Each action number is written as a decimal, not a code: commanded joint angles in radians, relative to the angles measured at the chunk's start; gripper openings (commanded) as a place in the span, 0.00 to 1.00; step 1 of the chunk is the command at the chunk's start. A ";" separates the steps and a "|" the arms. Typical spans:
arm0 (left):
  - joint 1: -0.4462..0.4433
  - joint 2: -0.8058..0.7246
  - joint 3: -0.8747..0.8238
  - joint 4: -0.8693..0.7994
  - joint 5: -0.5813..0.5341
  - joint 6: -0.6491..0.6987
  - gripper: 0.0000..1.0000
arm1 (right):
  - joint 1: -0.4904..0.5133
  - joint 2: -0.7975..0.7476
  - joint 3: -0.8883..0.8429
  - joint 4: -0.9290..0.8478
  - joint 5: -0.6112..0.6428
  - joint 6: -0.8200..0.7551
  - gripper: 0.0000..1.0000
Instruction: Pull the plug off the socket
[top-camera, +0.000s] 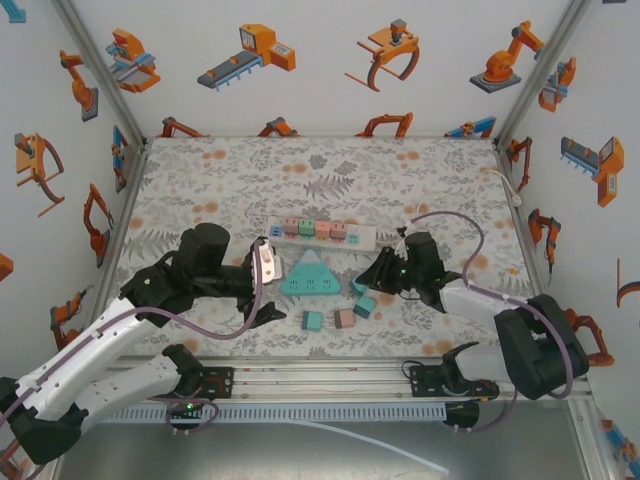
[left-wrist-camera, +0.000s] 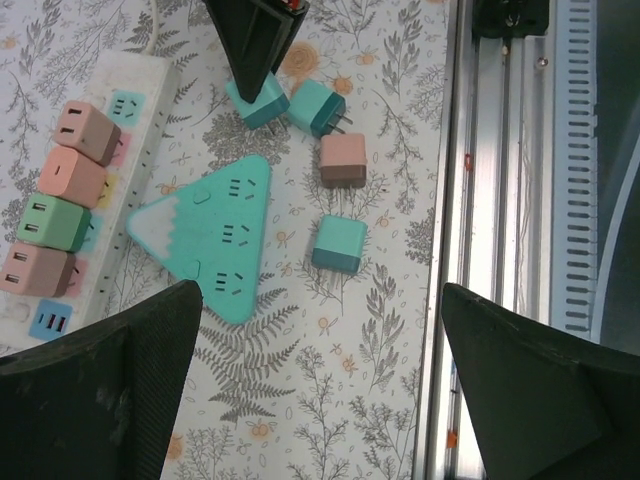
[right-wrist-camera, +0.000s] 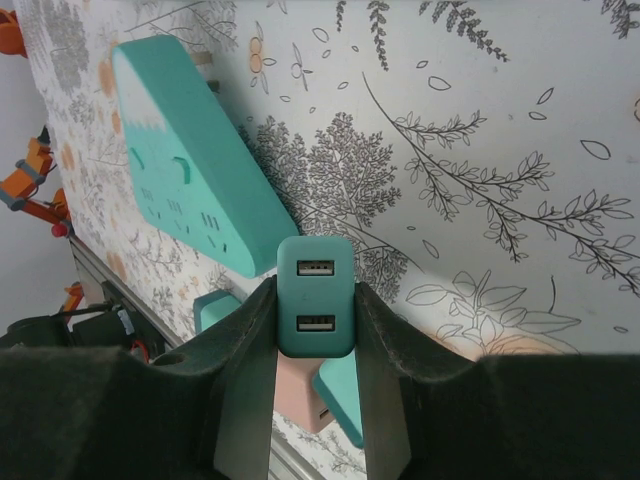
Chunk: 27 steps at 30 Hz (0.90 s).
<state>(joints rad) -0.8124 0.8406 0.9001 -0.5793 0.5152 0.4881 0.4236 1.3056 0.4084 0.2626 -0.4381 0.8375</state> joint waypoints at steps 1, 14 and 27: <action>-0.007 0.005 -0.014 -0.010 -0.015 0.029 0.97 | 0.016 0.035 0.000 0.070 -0.010 -0.011 0.07; -0.005 0.009 -0.019 0.004 -0.062 0.003 0.97 | 0.046 0.089 0.013 0.002 0.054 -0.051 0.47; -0.007 -0.001 -0.057 0.127 -0.116 -0.084 0.97 | 0.049 -0.101 0.042 -0.208 0.176 -0.106 0.63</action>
<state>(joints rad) -0.8131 0.8551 0.8639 -0.5236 0.3908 0.4381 0.4683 1.2743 0.4198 0.1696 -0.3393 0.7715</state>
